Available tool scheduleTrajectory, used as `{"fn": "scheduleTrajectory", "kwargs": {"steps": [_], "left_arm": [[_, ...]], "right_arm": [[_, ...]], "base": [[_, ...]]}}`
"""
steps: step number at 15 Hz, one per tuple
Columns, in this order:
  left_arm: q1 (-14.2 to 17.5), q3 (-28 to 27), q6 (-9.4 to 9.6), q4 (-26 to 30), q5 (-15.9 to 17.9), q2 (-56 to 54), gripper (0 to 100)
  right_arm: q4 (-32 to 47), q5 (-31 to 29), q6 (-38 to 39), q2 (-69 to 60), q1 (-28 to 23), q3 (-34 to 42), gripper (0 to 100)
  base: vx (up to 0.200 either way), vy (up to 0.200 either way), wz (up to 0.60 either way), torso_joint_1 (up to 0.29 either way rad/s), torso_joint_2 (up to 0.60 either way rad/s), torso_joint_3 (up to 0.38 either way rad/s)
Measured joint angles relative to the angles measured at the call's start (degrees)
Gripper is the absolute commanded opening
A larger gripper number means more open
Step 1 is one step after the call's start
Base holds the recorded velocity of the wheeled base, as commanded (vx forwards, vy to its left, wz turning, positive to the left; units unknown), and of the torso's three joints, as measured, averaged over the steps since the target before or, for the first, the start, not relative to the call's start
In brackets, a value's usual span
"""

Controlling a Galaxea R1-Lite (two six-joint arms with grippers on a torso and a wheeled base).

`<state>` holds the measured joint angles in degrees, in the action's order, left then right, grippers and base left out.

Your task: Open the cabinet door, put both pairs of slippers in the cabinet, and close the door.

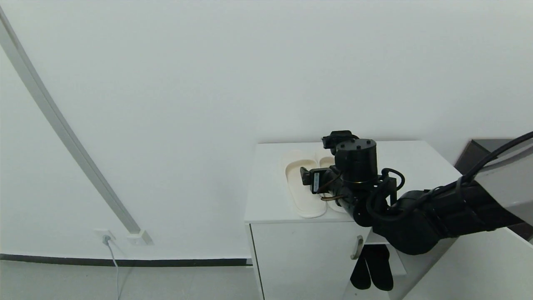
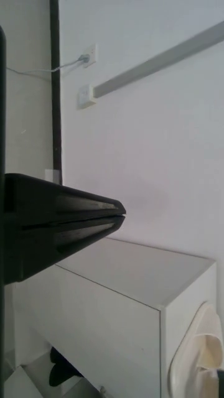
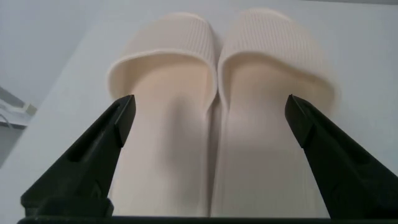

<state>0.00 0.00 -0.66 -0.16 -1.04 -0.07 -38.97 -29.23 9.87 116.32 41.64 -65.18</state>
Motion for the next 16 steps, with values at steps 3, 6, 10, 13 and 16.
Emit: {"fn": "scheduleTrajectory", "kwargs": {"steps": [3, 6, 10, 13, 16], "left_arm": [[0.0, 0.0, -0.05, 0.0, 0.0, 0.0, 0], [0.0, 0.0, -0.10, 0.0, 0.0, 0.0, 0], [0.0, 0.0, -0.10, 0.0, -0.2, 0.0, 0], [0.0, 0.0, -0.12, 0.0, -0.2, 0.0, 0], [0.0, 0.0, -0.10, 0.0, -0.2, 0.0, 0]], "right_arm": [[-0.1, 0.4, -0.1, 2.1, -0.2, -1.1, 100], [0.0, 0.9, -0.4, 4.2, -1.4, -3.7, 100], [0.3, 1.6, -2.0, 7.3, -2.6, -7.8, 100], [0.5, 1.6, -2.7, 9.5, -3.3, -10.5, 100], [1.1, 1.6, -2.9, 11.5, -3.9, -13.7, 100]], "base": [[0.000, 0.000, 0.00, 0.000, 0.00, 0.000], [0.000, 0.000, 0.00, 0.000, 0.00, 0.000], [0.000, 0.000, 0.00, 0.000, 0.00, 0.000], [0.000, 0.000, 0.00, 0.000, 0.00, 0.000], [0.000, 0.000, 0.00, 0.000, 0.00, 0.000]]}}
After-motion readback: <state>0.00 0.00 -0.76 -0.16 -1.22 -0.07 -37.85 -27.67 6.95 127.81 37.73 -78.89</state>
